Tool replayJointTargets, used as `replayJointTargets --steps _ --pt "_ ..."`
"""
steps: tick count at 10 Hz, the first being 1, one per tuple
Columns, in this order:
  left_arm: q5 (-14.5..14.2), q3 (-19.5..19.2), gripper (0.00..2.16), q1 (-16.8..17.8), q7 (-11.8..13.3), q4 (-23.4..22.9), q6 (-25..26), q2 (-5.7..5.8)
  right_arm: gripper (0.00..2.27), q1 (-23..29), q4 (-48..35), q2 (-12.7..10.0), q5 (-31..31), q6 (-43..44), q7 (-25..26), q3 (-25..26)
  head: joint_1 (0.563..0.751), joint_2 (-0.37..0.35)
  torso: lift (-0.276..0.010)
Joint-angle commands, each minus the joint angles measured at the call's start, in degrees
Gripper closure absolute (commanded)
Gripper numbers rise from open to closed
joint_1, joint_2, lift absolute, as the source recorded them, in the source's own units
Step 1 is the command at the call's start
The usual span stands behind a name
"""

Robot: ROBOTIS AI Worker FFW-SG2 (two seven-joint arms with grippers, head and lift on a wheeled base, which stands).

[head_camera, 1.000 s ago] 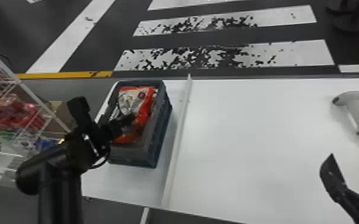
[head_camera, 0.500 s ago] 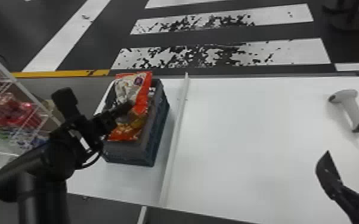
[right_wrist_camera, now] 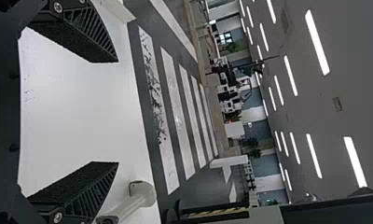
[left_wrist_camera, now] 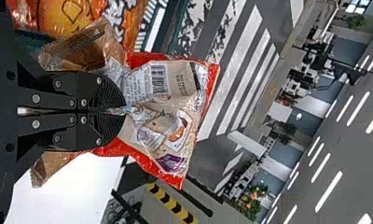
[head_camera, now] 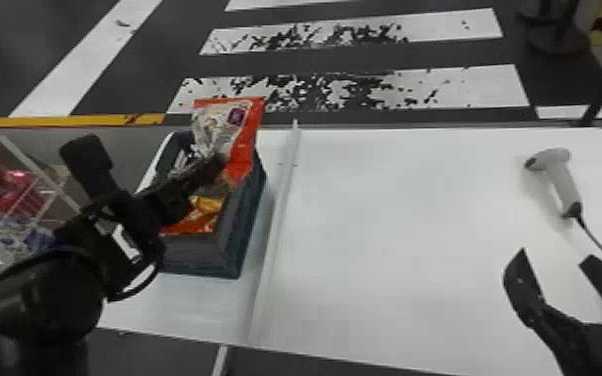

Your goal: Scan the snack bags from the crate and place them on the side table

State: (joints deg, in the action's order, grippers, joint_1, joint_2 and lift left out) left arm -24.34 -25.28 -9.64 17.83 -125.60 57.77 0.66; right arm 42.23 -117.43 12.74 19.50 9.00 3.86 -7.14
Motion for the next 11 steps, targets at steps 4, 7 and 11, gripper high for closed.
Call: replayJointTargets --steps 4,7,11 --pt "-0.18 15.44 2.14 -3.45 -4.38 -0.53 -1.91 -0.81 0.09 0.22 0.09 0.0 0.01 0.35 0.01 0.02 0.695 0.055 -0.05" --pt "0.17 28.27 2.14 -3.8 -11.42 5.18 -12.63 -0.81 0.09 0.4 0.09 0.0 0.01 0.35 0.01 0.02 0.695 -0.083 -0.05" --pt "-3.52 42.6 2.14 -3.45 -18.97 18.28 -28.1 -0.81 0.09 0.4 0.18 -0.09 0.01 0.53 0.01 0.02 0.695 -0.234 -0.05"
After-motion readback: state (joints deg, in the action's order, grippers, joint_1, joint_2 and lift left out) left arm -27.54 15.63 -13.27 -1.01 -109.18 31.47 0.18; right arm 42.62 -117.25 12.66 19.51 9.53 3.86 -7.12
